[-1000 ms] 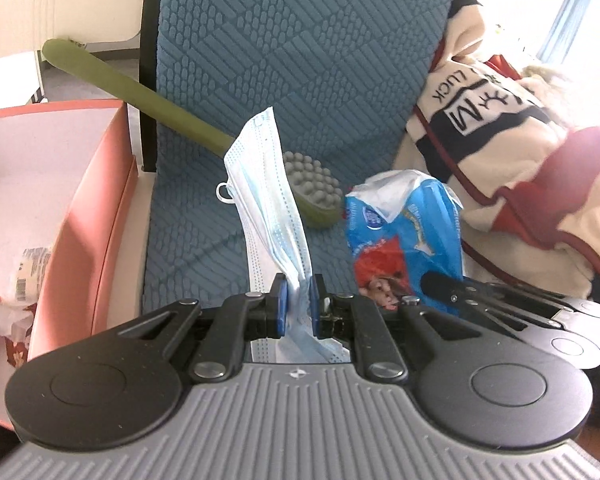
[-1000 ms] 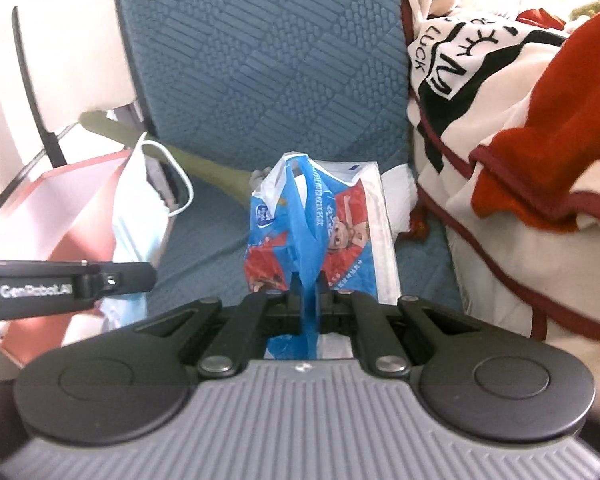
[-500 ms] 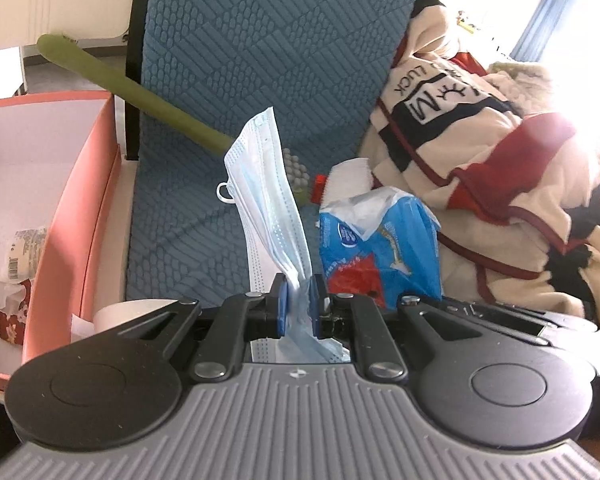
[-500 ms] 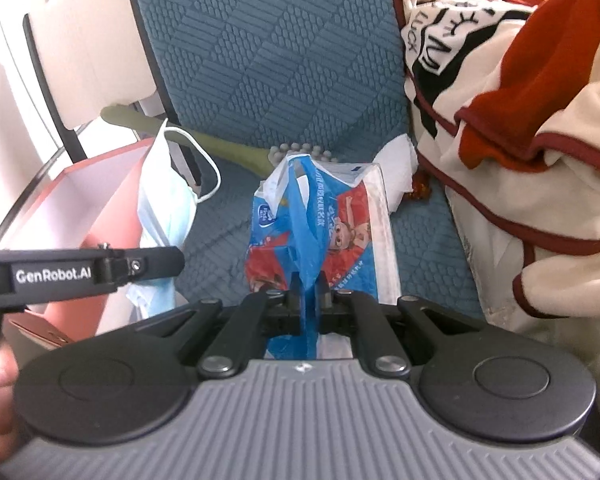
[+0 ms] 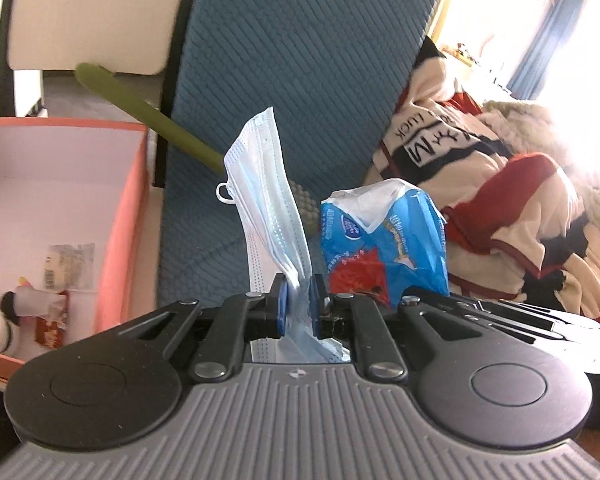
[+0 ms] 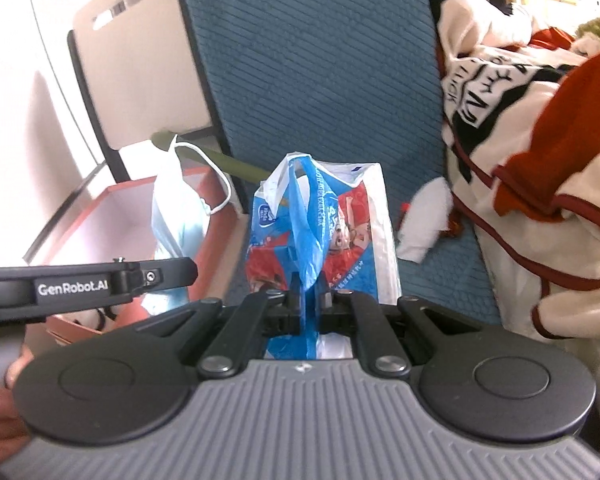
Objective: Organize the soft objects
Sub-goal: 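Lift and carry the mask in the left tool while the right tool carries the tissue pack to the box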
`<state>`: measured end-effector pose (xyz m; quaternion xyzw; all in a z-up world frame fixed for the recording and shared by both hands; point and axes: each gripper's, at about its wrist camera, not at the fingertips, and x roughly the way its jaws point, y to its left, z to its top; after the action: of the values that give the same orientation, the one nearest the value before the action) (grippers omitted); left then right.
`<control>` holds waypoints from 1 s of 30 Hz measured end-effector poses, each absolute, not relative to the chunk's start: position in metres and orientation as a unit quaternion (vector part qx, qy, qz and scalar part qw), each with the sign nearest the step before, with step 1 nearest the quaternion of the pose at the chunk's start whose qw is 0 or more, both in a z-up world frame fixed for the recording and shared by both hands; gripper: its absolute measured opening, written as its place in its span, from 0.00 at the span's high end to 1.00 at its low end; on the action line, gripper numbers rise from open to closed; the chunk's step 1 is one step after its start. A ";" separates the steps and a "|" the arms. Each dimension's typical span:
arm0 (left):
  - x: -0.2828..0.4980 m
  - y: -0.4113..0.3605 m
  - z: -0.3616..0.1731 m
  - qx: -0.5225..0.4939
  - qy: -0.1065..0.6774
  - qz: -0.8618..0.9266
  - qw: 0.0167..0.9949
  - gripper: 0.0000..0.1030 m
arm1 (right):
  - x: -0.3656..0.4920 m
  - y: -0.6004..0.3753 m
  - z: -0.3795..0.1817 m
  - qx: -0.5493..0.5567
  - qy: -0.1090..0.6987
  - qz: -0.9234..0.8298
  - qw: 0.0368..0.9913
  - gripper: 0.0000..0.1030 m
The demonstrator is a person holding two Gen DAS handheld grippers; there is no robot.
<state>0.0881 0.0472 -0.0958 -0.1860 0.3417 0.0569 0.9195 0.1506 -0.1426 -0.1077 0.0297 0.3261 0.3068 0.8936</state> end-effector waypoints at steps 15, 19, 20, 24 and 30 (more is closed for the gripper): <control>0.017 0.120 -0.071 -0.210 0.316 0.136 0.915 0.87 | 0.118 -0.067 -0.084 0.012 0.312 0.398 0.863 0.92; -0.006 0.141 -0.066 -0.214 0.311 0.163 0.911 0.87 | 0.108 -0.042 -0.081 0.005 0.310 0.427 0.849 0.92; -0.012 0.146 -0.065 -0.216 0.310 0.171 0.910 0.87 | 0.104 -0.034 -0.080 0.002 0.310 0.436 0.845 0.92; -0.033 0.167 -0.063 -0.223 0.305 0.197 0.905 0.87 | 0.095 -0.010 -0.082 -0.008 0.310 0.465 0.829 0.92; -0.046 0.199 -0.071 -0.235 0.309 0.226 0.893 0.87 | 0.098 0.024 -0.088 -0.020 0.321 0.483 0.814 0.92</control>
<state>-0.0456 0.1989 -0.0710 -0.2354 0.3093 0.2265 0.8931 0.0976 0.0239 -0.0883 -0.0200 0.3209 0.4833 0.8143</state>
